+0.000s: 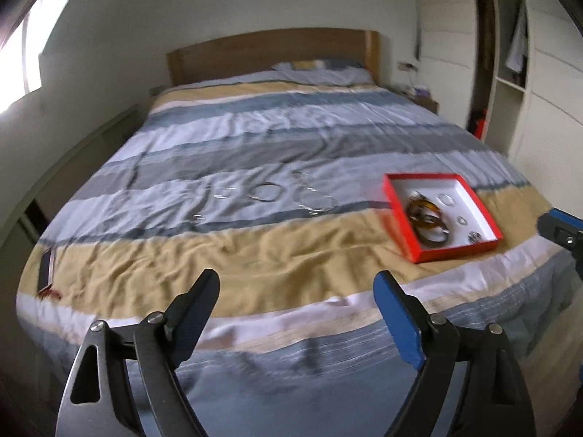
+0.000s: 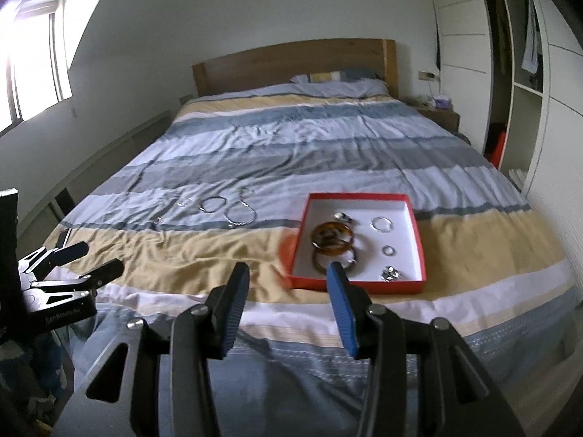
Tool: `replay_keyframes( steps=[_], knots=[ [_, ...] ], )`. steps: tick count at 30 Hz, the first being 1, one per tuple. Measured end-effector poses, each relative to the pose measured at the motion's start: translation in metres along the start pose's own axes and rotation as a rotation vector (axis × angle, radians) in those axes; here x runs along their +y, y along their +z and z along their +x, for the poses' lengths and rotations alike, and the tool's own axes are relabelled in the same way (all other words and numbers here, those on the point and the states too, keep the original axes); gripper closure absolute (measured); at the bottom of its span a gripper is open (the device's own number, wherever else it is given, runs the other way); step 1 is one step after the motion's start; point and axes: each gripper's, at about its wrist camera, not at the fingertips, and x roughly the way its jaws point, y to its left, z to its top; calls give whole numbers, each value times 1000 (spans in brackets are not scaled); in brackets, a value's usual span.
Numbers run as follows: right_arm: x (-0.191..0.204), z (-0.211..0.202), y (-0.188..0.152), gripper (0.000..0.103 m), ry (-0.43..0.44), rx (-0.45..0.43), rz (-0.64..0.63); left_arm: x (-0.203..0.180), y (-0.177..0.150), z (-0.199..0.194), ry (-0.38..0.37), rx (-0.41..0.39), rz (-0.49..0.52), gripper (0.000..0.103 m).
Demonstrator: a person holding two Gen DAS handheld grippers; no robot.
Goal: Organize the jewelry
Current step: 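Lift both open tools away from the red box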
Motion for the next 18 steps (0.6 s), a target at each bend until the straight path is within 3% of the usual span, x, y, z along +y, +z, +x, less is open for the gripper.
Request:
replay_keyframes(
  steps=[10, 18],
  knots=[
    [29, -14, 8, 52, 31, -29, -32, 90, -22, -25, 70, -29, -136, 16],
    [39, 16, 25, 45, 59, 2, -42, 140, -21, -5, 94, -19, -207, 16]
  ],
)
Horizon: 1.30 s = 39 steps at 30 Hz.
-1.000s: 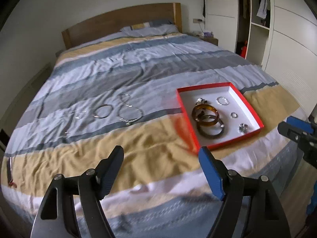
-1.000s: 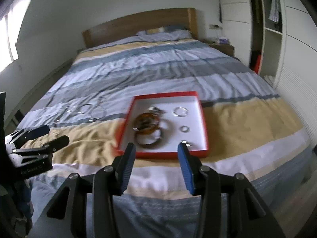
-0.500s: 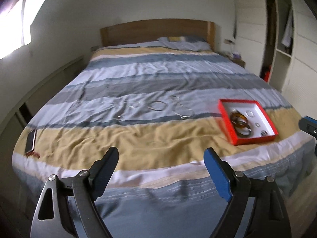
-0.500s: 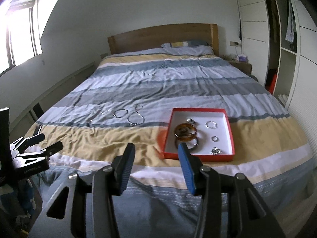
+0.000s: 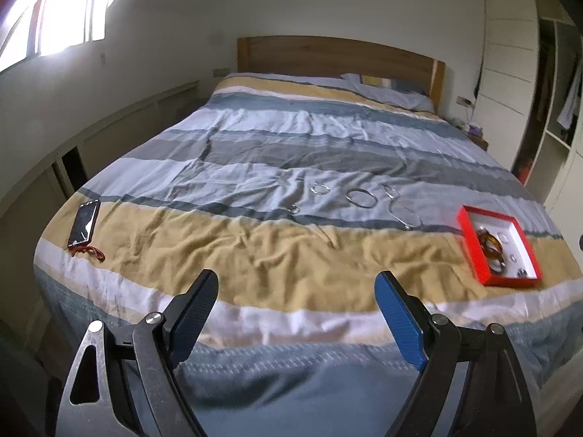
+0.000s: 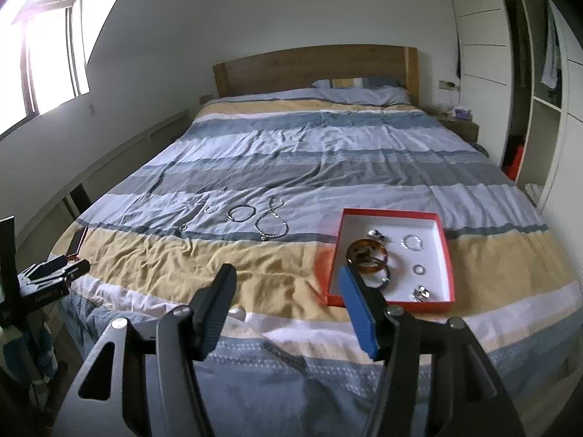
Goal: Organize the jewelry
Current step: 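Lift both open tools away from the red box, then grasp the small silver ring with left tool while right tool grasps the pearl necklace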
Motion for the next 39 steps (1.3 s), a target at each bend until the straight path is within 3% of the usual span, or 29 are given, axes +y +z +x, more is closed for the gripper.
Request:
replay_keyframes(
  steps=[8, 22, 33, 39],
  knots=[
    [-3, 62, 11, 42, 24, 68, -6, 23, 17, 55, -16, 35, -53, 16],
    [1, 221, 31, 41, 107, 195, -20, 2, 65, 197, -130, 85, -17, 18],
    [15, 318, 45, 41, 151, 229, -47, 16, 72, 298, -104, 149, -40, 33],
    [26, 350, 50, 41, 160, 238, -60, 24, 63, 328, -102, 193, -72, 41]
  ],
)
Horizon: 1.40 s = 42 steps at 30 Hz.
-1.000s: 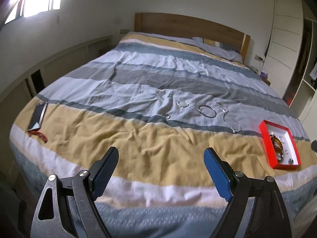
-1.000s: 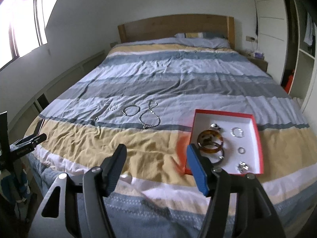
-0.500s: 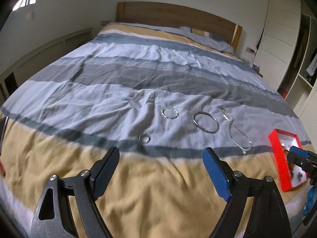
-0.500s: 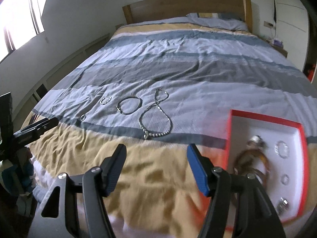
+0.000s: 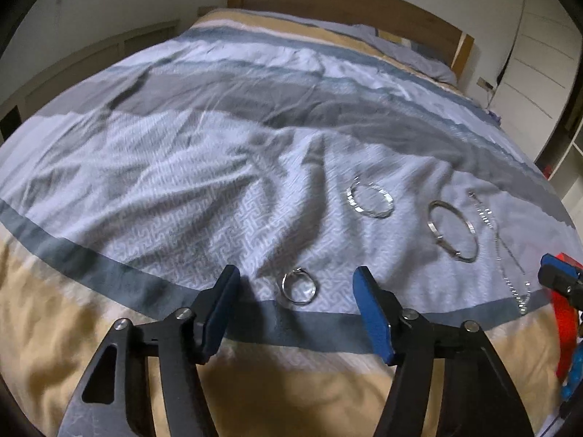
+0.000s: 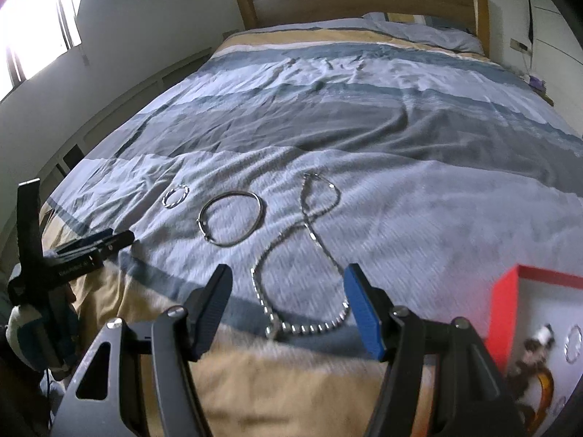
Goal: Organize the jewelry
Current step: 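Grasp the small silver ring with left tool while right tool grasps the pearl necklace, then carry ring and necklace into the red box and open both tools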
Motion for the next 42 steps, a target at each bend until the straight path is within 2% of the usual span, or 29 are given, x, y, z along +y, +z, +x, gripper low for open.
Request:
replay_keyframes(
  steps=[8, 17, 21, 24, 25, 27, 28, 29, 31, 33, 42],
  knots=[
    [8, 33, 8, 39, 12, 47, -11, -2, -3, 6, 0, 0, 20, 50],
    [1, 51, 9, 35, -35, 69, -9, -6, -5, 8, 21, 2, 46, 52],
    [-1, 58, 8, 34, -10, 89, -1, -6, -4, 10, 27, 4, 47, 54],
    [1, 62, 5, 34, -18, 98, -11, -7, -2, 11, 28, 6, 51, 62],
    [0, 61, 4, 37, -18, 97, -8, -8, -2, 11, 26, 6, 55, 68],
    [-3, 59, 2, 50, -19, 91, 4, -10, -1, 11, 13, 10, 68, 81],
    [-5, 58, 2, 66, -22, 91, 5, -12, -1, 11, 8, 13, 75, 88],
    [-7, 57, 1, 83, -22, 91, 9, -14, -1, 10, 13, 13, 81, 88],
    [-11, 55, 0, 97, -6, 97, 22, -16, -1, 10, 17, 12, 90, 88],
    [-12, 52, -3, 100, 16, 101, 21, -15, -1, 8, 6, 10, 85, 89],
    [1, 19, -17, 101, 95, 61, 40, -15, -9, -15, -35, 2, 61, 89]
  ],
)
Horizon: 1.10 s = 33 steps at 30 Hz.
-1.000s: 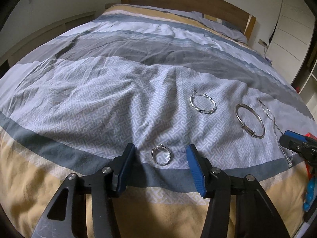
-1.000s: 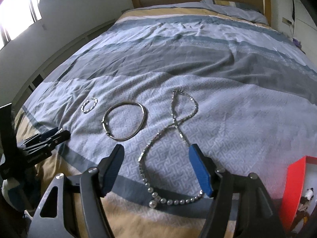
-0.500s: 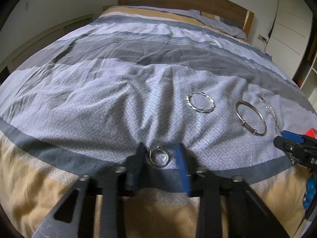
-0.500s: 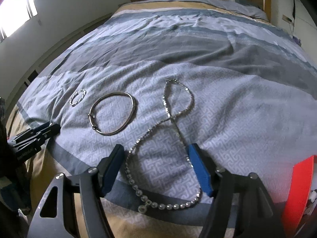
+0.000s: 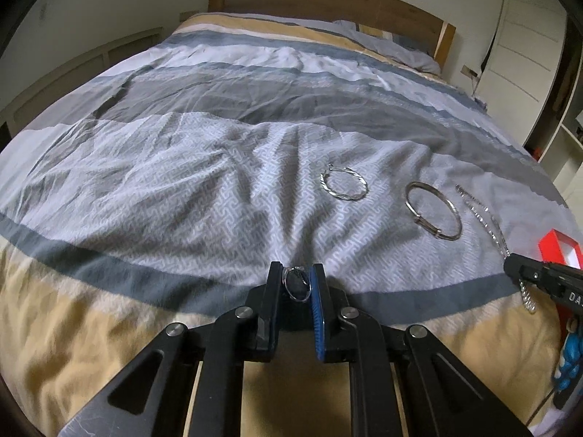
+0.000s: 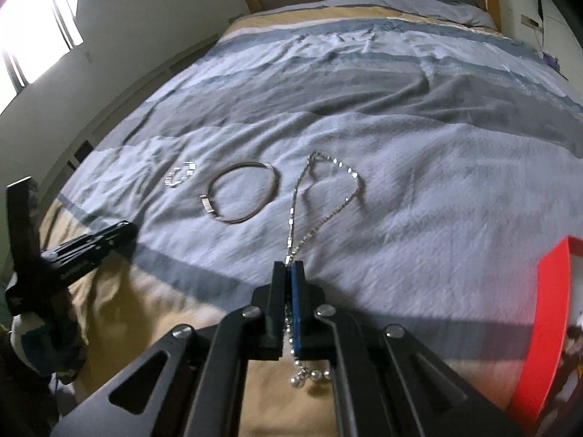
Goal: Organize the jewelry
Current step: 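Carry ring and necklace into the red box and open both tools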
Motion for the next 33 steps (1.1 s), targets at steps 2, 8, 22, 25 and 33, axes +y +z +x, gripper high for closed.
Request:
replay_keyframes(
  steps=[2, 8, 22, 25, 33],
  knots=[
    [5, -10, -4, 101, 17, -12, 7, -2, -2, -7, -7, -2, -7, 89],
    [25, -54, -17, 101, 63, -56, 16, -14, -11, -43, -29, -17, -4, 89],
    [63, -186, -62, 101, 92, -199, 21, -79, -28, -158, -91, -102, 103, 89],
    [58, -214, -75, 101, 77, -237, 40, -102, -35, -173, -125, -106, 123, 89],
    [4, -281, -105, 101, -12, -332, 119, -186, -44, -187, -231, -86, 242, 89]
  ],
)
